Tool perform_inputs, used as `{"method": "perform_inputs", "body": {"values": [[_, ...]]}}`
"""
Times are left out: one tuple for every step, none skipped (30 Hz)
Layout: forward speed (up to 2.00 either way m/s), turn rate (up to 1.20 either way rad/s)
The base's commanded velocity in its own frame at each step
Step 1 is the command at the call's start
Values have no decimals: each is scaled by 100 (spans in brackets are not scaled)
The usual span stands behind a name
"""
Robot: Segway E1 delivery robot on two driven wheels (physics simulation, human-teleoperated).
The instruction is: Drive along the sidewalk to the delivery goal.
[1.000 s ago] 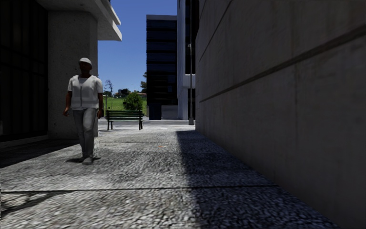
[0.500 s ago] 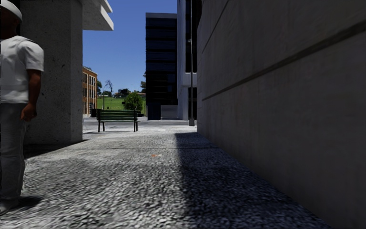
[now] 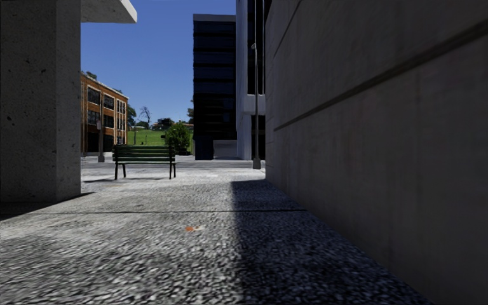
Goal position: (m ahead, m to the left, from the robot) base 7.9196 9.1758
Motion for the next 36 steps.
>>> {"method": "perform_inputs", "body": {"values": [[200,0],[200,0],[200,0],[200,0],[200,0],[200,0],[200,0],[200,0],[200,0],[200,0],[200,0],[200,0],[200,0],[200,0],[200,0],[200,0],[200,0],[200,0],[200,0],[200,0],[200,0],[200,0],[200,0],[200,0],[200,0],[200,0],[200,7],[200,26],[200,33],[200,33],[200,33],[200,9],[200,9],[200,0],[200,0],[200,0]]}}
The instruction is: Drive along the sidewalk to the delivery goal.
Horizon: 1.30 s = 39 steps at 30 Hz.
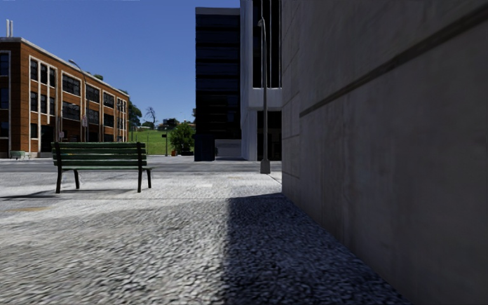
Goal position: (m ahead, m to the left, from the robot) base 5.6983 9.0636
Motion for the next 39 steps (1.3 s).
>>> {"method": "perform_inputs", "body": {"values": [[200,0],[200,0],[200,0],[200,40],[200,40],[200,51],[200,55],[200,46],[200,46],[200,29],[200,20],[200,20],[200,12],[200,0],[200,0],[200,0],[200,0],[200,0],[200,0],[200,0],[200,0],[200,0],[200,0],[200,1],[200,1],[200,16],[200,29],[200,29],[200,33],[200,34],[200,14],[200,14],[200,0],[200,0],[200,0],[200,0],[200,0],[200,0],[200,0]]}}
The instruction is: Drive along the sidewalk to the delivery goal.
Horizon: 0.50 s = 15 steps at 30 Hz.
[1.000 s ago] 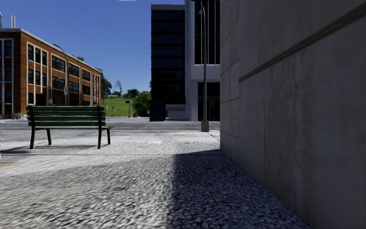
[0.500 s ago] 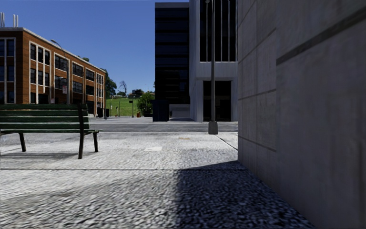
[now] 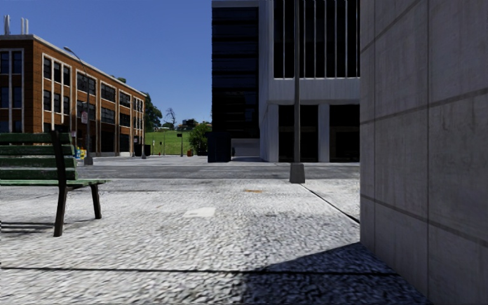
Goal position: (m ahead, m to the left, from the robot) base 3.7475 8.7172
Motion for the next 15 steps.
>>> {"method": "perform_inputs", "body": {"values": [[194,0],[191,0],[190,0],[190,0],[190,0],[188,0],[181,0],[181,0],[177,0],[176,0],[175,0],[175,0],[175,0],[174,0],[172,3]]}}
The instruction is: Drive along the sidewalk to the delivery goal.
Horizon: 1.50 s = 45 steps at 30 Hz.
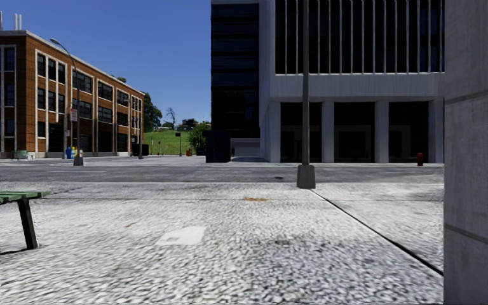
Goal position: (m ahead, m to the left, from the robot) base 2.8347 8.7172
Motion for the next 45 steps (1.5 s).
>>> {"method": "perform_inputs", "body": {"values": [[172,3],[169,7],[165,14],[164,21],[164,21],[163,27],[163,35],[163,38],[163,38],[163,39],[162,39],[162,39],[162,39],[160,44],[160,46],[158,49],[158,49],[157,51],[156,52],[154,73],[154,74],[154,74],[154,74],[154,74],[153,74],[153,75],[153,75],[153,75],[153,75],[153,78],[152,79],[152,79],[150,79],[149,79],[148,79],[148,79],[148,79],[148,79],[148,79],[148,79],[148,79],[148,79],[148,79],[148,79],[148,79]]}}
